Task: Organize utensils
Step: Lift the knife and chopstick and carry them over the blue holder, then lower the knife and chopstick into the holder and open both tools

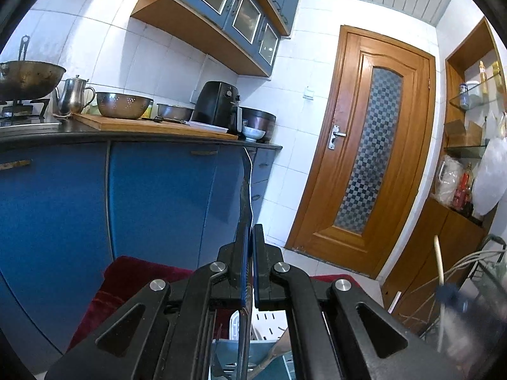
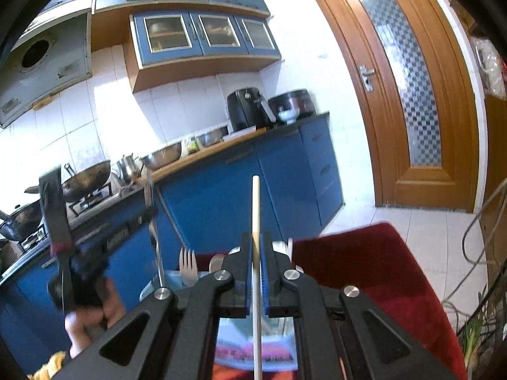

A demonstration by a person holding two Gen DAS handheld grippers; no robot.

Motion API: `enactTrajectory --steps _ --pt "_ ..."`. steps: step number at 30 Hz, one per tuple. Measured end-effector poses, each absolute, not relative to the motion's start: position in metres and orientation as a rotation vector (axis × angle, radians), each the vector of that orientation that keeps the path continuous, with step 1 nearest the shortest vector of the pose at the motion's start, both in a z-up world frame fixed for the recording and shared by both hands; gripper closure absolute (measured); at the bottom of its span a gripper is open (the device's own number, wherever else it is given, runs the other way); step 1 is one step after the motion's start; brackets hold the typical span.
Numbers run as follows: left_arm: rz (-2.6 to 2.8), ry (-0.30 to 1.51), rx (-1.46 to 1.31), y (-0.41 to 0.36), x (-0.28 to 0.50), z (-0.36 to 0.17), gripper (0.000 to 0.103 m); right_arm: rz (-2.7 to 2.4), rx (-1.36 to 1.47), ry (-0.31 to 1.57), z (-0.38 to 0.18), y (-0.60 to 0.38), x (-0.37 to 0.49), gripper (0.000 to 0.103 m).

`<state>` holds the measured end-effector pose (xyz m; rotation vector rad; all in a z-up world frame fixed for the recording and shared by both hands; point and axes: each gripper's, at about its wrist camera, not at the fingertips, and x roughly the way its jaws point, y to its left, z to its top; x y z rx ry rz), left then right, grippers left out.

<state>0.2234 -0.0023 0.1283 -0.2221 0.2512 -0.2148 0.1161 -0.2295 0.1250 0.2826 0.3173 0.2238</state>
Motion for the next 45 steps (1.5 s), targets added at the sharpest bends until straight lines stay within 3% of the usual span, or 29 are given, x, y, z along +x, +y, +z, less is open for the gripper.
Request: enactTrajectory --steps 18,34,36,38,40,45 --pt "-0.229 0.265 -0.229 0.0 0.227 0.104 0.103 0.155 0.21 0.112 0.113 -0.211 0.179 0.097" --pt "-0.223 0.267 -0.207 -0.007 0.224 0.103 0.103 0.194 0.171 0.172 0.085 -0.199 0.174 0.096" --pt "-0.229 0.276 -0.202 -0.01 0.223 0.104 0.1 0.201 0.174 0.182 0.085 -0.199 0.173 0.092" --pt "-0.239 0.287 -0.202 -0.011 0.223 0.105 0.083 0.202 0.18 0.189 0.084 -0.199 0.17 0.08" --pt "-0.244 0.288 -0.205 -0.011 0.221 0.106 0.076 0.21 0.189 0.198 0.085 -0.2 0.168 0.079" --pt "-0.241 0.288 -0.191 -0.013 0.21 0.113 0.076 0.211 0.181 0.205 0.089 -0.199 0.157 0.079"
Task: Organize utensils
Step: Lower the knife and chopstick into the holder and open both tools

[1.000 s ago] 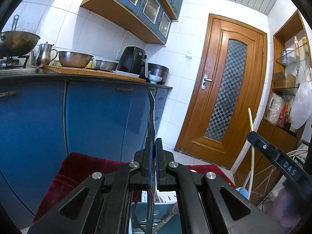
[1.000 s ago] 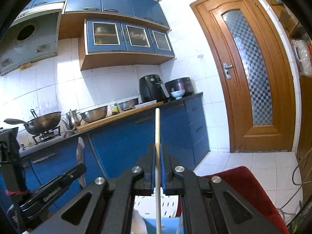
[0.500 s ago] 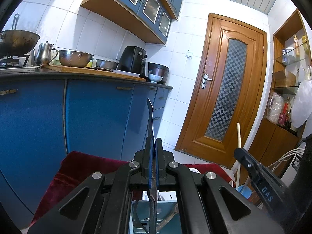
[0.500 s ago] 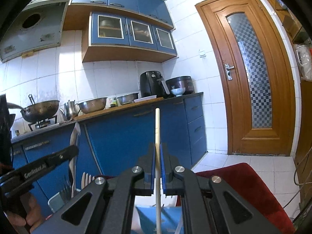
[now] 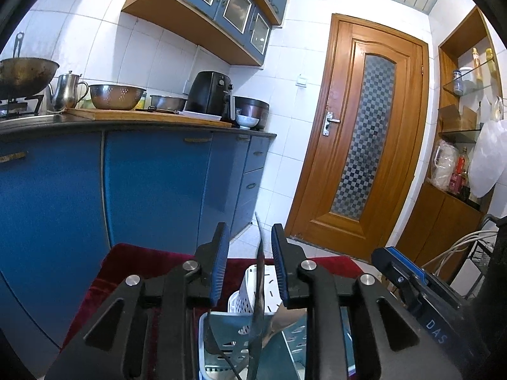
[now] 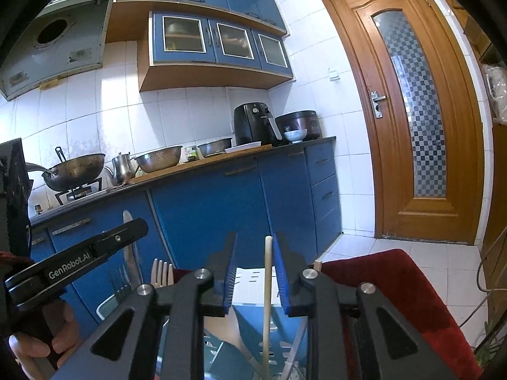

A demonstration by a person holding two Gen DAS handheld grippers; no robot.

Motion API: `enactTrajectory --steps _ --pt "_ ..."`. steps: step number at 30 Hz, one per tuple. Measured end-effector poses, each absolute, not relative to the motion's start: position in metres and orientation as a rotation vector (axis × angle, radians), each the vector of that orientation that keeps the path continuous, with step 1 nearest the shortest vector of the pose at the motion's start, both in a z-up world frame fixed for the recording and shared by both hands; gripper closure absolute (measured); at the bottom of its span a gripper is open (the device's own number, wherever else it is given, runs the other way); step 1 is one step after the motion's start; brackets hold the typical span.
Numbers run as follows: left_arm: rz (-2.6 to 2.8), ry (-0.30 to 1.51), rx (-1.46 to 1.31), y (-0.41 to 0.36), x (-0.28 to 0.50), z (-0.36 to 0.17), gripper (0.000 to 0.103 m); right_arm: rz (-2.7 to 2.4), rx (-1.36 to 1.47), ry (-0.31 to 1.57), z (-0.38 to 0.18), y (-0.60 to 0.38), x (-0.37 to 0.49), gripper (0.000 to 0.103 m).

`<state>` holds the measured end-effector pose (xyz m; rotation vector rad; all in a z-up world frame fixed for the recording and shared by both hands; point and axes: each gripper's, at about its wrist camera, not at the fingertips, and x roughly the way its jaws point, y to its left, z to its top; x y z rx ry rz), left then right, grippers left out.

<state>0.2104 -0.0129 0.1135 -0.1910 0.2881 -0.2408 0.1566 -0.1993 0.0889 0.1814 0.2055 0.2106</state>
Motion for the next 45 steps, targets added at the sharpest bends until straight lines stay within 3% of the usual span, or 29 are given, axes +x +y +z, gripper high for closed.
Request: enactTrajectory --steps 28,45 --pt "-0.247 0.301 -0.13 -0.008 0.102 0.151 0.075 0.197 0.171 0.327 0.126 -0.183 0.075 0.078" --pt "-0.249 0.465 -0.072 -0.019 0.051 0.121 0.075 0.139 0.15 0.518 0.099 -0.181 0.035 0.078"
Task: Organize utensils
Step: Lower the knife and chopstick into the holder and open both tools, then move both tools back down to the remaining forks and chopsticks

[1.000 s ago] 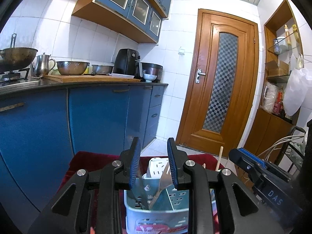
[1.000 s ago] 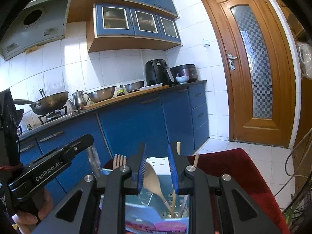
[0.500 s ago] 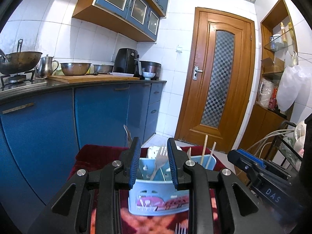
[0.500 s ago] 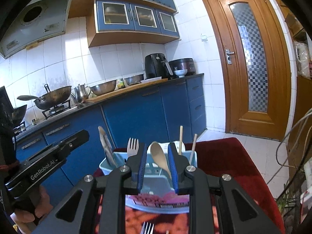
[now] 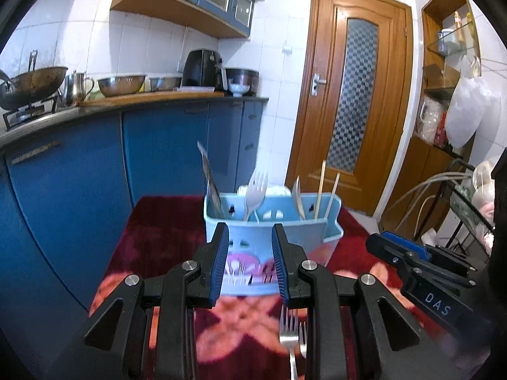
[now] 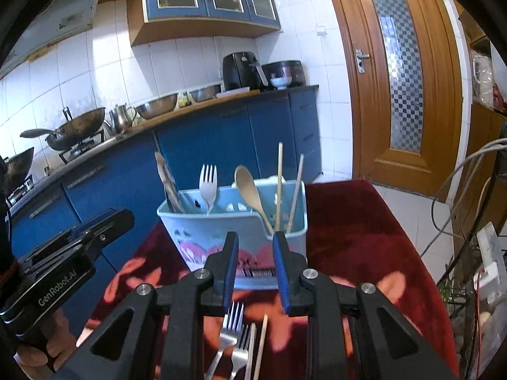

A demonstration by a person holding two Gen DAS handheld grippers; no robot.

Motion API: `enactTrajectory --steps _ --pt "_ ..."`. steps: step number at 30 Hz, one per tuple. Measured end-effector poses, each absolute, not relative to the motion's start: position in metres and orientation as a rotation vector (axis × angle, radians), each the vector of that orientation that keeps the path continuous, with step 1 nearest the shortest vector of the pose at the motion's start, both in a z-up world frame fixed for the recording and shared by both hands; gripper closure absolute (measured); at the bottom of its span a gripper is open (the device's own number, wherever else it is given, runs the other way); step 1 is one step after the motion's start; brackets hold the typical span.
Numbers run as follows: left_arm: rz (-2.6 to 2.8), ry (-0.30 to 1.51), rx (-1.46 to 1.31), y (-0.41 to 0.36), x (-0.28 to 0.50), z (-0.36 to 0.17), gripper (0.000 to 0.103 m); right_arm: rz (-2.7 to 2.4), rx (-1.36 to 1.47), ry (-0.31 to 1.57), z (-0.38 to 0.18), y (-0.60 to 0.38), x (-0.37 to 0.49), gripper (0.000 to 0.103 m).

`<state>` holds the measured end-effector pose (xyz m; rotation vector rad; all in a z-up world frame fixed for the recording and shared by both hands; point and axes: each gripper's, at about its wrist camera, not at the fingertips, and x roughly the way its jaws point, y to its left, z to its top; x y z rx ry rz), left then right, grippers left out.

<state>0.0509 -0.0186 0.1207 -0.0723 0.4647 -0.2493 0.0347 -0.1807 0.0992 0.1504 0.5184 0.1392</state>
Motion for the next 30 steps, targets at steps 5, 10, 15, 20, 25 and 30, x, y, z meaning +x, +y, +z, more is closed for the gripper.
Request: enactTrajectory --steps 5,10,15,20,25,30 --pt "-0.236 0.532 -0.055 -0.02 0.054 0.102 0.075 0.123 0.139 0.563 0.088 -0.183 0.032 0.078" --pt "-0.237 0.611 -0.049 -0.023 0.063 0.079 0.075 0.115 0.135 0.613 0.073 -0.187 0.032 0.078" --pt "-0.23 0.677 -0.041 -0.024 0.071 0.056 0.075 0.113 0.14 0.658 0.056 -0.191 0.032 0.078" --pt "-0.223 0.745 -0.045 -0.023 0.078 0.036 0.075 0.105 0.135 0.702 0.042 -0.193 0.033 0.078" --pt "-0.22 0.79 -0.047 -0.023 0.082 0.023 0.075 0.104 0.135 0.746 0.029 -0.194 0.035 0.078" --pt "-0.227 0.825 -0.047 -0.025 0.084 0.015 0.075 0.118 0.138 0.785 0.017 -0.194 0.037 0.078"
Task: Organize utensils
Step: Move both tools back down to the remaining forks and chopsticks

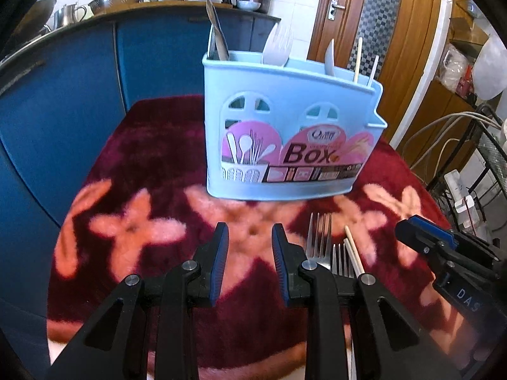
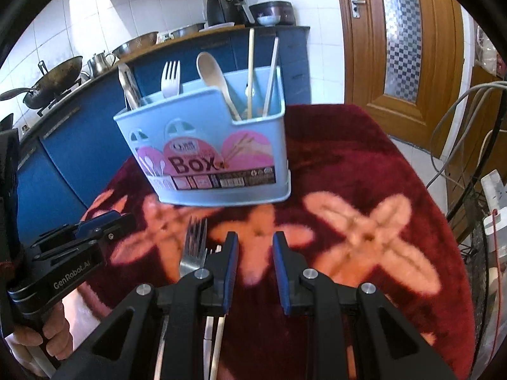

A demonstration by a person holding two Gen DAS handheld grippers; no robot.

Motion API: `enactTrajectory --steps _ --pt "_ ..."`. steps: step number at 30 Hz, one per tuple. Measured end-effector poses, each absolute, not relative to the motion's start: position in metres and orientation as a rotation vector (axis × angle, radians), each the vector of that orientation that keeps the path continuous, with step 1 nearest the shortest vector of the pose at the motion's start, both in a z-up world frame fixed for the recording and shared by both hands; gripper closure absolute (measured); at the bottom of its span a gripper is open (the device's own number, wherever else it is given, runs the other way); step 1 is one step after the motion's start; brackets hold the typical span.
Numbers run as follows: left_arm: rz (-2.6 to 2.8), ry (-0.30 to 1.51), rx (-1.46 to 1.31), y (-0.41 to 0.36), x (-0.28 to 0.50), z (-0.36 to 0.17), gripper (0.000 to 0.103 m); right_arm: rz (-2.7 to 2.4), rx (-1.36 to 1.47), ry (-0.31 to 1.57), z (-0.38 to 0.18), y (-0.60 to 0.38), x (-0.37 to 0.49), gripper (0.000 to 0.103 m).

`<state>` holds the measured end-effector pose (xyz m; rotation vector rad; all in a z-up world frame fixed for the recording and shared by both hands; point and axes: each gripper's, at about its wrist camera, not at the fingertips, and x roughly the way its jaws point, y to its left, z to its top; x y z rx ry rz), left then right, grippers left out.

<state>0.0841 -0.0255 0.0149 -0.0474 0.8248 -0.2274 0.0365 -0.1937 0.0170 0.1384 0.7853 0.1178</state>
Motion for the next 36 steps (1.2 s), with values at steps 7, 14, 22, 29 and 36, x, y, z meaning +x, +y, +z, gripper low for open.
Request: enactTrajectory --steps 7,14,22,29,36 --pt "-0.228 0.846 -0.04 -0.028 0.086 0.008 0.075 0.137 0.132 0.826 0.005 -0.189 0.04 0.078" --pt "-0.229 0.866 -0.054 -0.026 0.088 0.004 0.075 0.17 0.178 0.886 -0.01 -0.192 0.046 0.078" --pt "-0.238 0.876 -0.051 -0.026 0.088 -0.001 0.075 0.181 0.192 0.934 -0.022 -0.189 0.05 0.078" --pt "-0.25 0.887 -0.055 -0.027 0.087 0.0 0.075 0.217 0.23 0.955 -0.019 -0.191 0.043 0.077" --pt "-0.257 0.892 -0.052 -0.028 0.085 -0.001 0.075 0.236 0.179 0.977 -0.019 -0.186 0.032 0.077"
